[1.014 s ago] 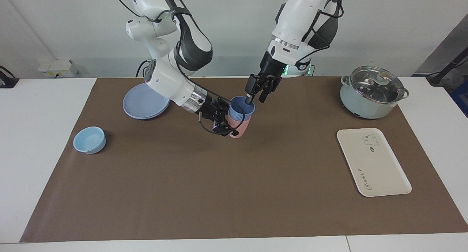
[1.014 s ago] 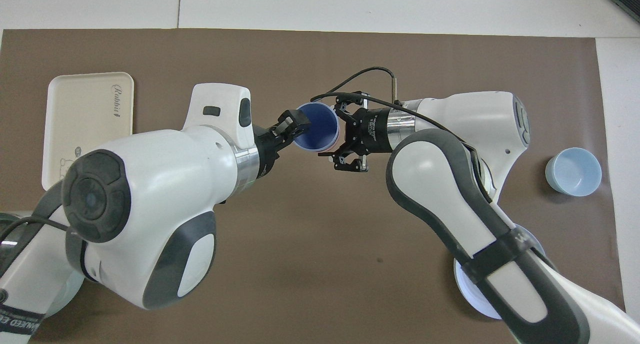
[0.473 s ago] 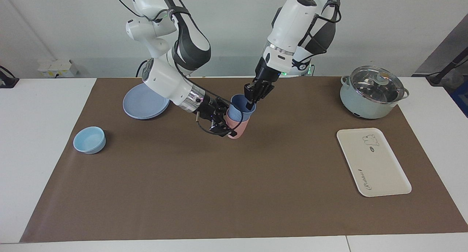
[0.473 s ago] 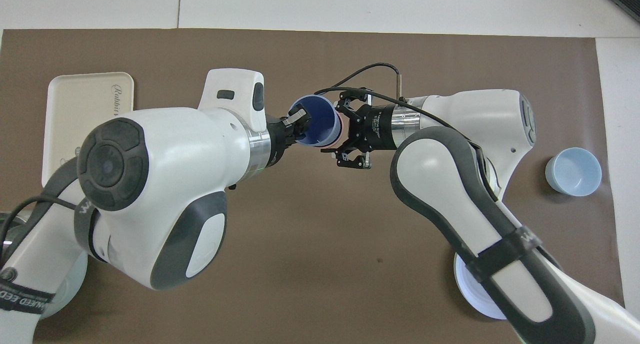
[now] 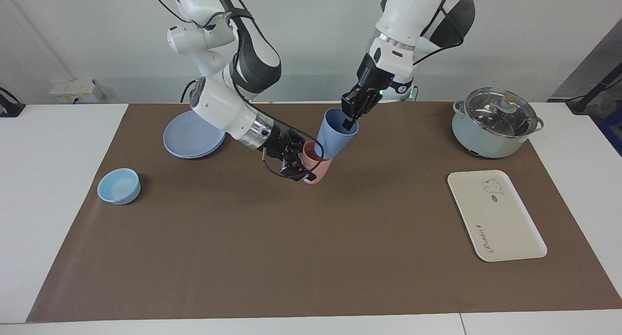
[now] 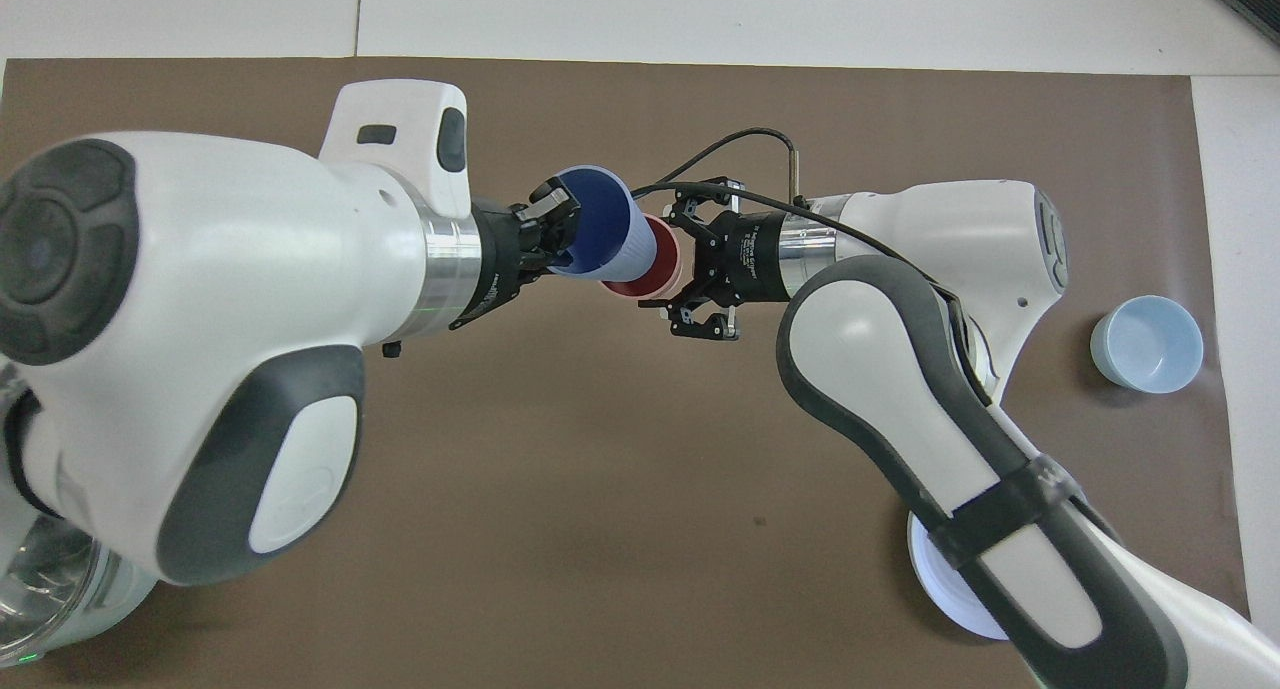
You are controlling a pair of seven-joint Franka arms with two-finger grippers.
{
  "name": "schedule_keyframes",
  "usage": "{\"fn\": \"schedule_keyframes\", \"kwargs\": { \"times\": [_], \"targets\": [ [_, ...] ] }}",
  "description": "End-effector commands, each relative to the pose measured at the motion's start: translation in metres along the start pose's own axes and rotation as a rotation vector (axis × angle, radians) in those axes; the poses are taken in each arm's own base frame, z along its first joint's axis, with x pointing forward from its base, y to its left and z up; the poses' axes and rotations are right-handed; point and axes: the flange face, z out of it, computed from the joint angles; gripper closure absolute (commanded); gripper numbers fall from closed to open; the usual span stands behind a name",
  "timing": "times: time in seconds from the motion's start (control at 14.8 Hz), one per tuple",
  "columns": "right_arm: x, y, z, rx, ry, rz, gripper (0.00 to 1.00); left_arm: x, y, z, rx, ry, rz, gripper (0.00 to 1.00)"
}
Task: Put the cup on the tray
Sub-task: 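Pull the blue cup out with the left gripper while the right gripper holds, then carry the blue cup to the tray while the right gripper lowers the pink cup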
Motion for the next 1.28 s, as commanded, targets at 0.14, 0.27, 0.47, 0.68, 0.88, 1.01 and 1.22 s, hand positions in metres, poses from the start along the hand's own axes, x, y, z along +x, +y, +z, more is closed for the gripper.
{"fn": "schedule_keyframes", "kwargs": {
  "times": [0.14, 0.27, 0.47, 0.68, 0.88, 1.01, 1.22],
  "targets": [
    [0.050, -0.023, -0.048, 0.044, -0.005, 0.132, 1.00, 0.056, -0.040, -0.037, 0.060, 0.047, 0.006, 1.00],
    [0.076, -0.033, -0.070, 0.051, -0.003, 0.167, 1.00, 0.097, -0.085, -0.034, 0.107, 0.048, 0.117, 1.00],
    [0.125, -0.041, -0.102, 0.026, -0.008, 0.189, 1.00, 0.153, -0.137, -0.016, 0.137, 0.057, 0.254, 1.00],
    [0.192, -0.045, -0.144, 0.034, -0.020, 0.230, 1.00, 0.234, -0.196, 0.009, 0.172, 0.074, 0.339, 1.00],
    [0.241, -0.043, -0.158, 0.017, -0.032, 0.198, 1.00, 0.304, -0.260, 0.036, 0.185, 0.097, 0.395, 1.00],
    [0.285, -0.040, -0.167, 0.005, -0.052, 0.170, 1.00, 0.326, -0.294, 0.048, 0.195, 0.094, 0.398, 1.00],
    [0.340, -0.036, -0.169, 0.004, -0.069, 0.123, 1.00, 0.345, -0.332, 0.076, 0.214, 0.058, 0.422, 1.00]
  ]
}}
